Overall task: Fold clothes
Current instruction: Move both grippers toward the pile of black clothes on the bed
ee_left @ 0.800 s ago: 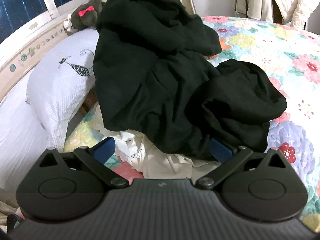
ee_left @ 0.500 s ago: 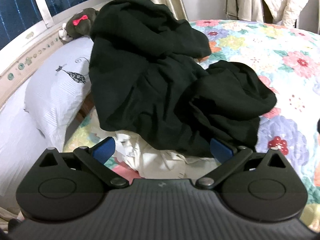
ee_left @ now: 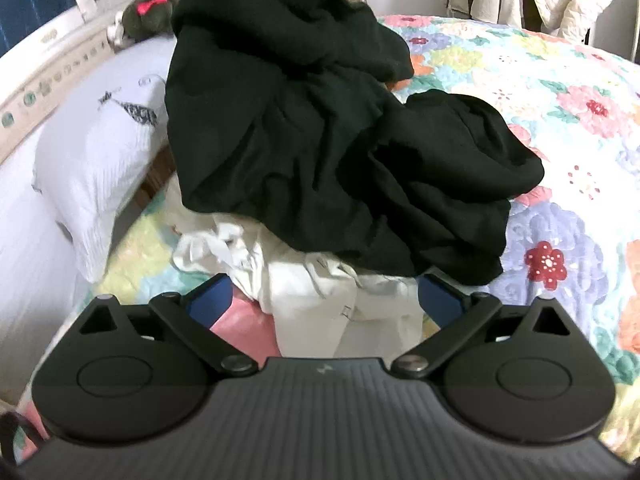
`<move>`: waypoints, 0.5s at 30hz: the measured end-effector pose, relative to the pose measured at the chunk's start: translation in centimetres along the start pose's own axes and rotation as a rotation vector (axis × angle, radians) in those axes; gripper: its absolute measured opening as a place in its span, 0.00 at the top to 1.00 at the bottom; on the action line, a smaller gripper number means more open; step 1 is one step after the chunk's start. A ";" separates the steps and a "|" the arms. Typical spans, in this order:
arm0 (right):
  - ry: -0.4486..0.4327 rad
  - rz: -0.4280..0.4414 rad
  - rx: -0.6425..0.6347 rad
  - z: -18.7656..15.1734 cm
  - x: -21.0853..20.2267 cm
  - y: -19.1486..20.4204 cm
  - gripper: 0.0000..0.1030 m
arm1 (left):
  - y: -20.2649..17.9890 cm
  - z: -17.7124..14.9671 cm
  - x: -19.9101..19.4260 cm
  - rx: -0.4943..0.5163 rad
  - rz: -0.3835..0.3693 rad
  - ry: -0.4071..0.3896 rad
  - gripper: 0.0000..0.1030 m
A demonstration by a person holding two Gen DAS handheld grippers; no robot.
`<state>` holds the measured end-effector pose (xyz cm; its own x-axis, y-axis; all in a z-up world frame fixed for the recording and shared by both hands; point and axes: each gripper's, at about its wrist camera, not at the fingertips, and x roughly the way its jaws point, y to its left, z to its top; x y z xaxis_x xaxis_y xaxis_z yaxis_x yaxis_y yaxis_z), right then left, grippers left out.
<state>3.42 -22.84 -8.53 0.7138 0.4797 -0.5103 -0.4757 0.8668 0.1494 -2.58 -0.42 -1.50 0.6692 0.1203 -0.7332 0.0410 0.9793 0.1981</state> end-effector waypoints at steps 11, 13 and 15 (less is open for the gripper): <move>0.006 0.016 0.022 -0.2 0.5 1.0 0.07 | 0.0 0.0 -0.2 0.035 0.025 0.006 0.02; 0.008 0.018 0.019 -0.1 0.5 1.0 0.07 | 0.1 -0.2 0.1 0.023 0.011 0.027 0.02; 0.011 0.016 0.017 -0.1 0.5 1.1 0.07 | 0.2 -0.5 0.5 0.002 -0.006 0.051 0.02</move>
<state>3.18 -21.70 -8.70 0.7008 0.4918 -0.5168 -0.4779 0.8614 0.1718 -2.61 -0.06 -2.11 0.6302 0.1224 -0.7667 0.0465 0.9798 0.1947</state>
